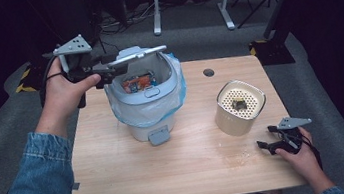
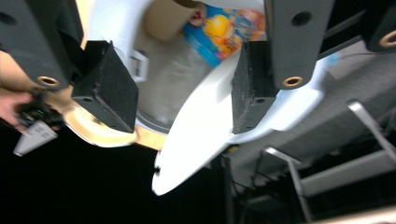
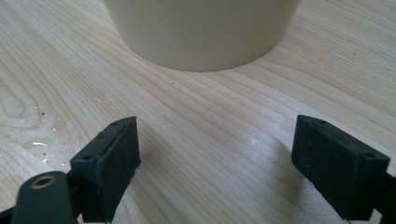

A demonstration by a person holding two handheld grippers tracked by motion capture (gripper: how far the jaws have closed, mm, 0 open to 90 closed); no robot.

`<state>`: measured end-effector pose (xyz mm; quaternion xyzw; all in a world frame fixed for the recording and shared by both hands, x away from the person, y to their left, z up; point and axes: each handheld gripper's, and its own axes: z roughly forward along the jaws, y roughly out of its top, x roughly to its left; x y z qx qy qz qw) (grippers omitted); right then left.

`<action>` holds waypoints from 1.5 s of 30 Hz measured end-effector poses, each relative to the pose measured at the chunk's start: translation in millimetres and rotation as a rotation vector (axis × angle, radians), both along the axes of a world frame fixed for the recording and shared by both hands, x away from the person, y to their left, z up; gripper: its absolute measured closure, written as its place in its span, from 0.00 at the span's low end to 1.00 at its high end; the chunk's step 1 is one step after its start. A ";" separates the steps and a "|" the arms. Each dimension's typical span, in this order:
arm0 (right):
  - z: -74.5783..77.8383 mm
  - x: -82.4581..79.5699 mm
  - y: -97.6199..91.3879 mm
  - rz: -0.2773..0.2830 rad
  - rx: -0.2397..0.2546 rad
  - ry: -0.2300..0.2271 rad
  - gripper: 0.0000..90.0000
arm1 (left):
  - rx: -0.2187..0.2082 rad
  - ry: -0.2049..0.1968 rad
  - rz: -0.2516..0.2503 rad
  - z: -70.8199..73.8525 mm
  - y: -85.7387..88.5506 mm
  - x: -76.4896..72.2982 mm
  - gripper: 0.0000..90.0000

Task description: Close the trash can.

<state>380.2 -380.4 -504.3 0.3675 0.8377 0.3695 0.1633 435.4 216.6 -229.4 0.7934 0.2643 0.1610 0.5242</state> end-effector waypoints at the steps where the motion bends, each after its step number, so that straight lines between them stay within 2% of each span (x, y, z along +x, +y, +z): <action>1: 0.0 0.0 0.0 0.000 0.000 0.000 0.17 | -0.002 0.014 -0.014 -0.9 -3.3 -1.4 0.48; 3: 0.0 0.0 0.0 0.000 0.000 0.000 0.17 | -0.004 0.050 -0.044 -2.8 -10.7 -3.9 0.50; 4: 0.0 0.0 0.0 0.000 0.000 0.000 0.17 | 0.008 0.067 -0.051 -4.2 -15.7 -5.2 0.51; 7: 0.0 0.0 0.0 0.000 0.000 0.000 0.17 | 0.041 0.087 -0.051 -8.6 -25.0 -4.6 0.53; 10: 0.0 0.0 0.0 0.000 0.000 0.000 0.17 | 0.020 0.142 -0.058 -13.5 -29.7 -1.7 0.59; 13: 0.0 0.0 0.0 0.000 0.000 0.000 0.17 | 0.004 0.177 -0.056 -20.0 -33.5 3.5 0.62; 17: 0.0 0.0 0.0 0.000 0.000 0.000 0.17 | 0.007 0.180 -0.026 -27.8 -37.1 12.1 0.63; 23: 0.0 0.0 0.0 0.000 0.000 0.000 0.17 | 0.063 0.167 0.007 -34.6 -41.1 21.8 0.64; 24: 0.0 0.0 0.0 0.000 0.000 0.000 0.17 | 0.061 0.170 0.008 -35.2 -41.3 22.3 0.63; 27: 0.0 0.0 0.0 0.000 0.000 0.000 0.17 | 0.083 0.141 0.024 -35.6 -42.5 23.3 0.61; 30: 0.0 0.0 0.0 0.000 0.000 0.000 0.17 | 0.133 0.111 0.047 -34.4 -45.6 21.0 0.62; 33: 0.0 0.0 0.0 0.000 0.000 0.000 0.17 | 0.152 0.109 0.046 -33.4 -46.9 20.4 0.62; 41: 0.0 0.0 0.0 0.001 0.000 0.000 0.17 | 0.173 0.111 0.053 -32.0 -50.0 19.2 0.65; 45: -0.1 0.0 0.0 0.001 -0.001 -0.001 0.17 | 0.165 0.096 0.062 -34.0 -49.9 18.5 0.70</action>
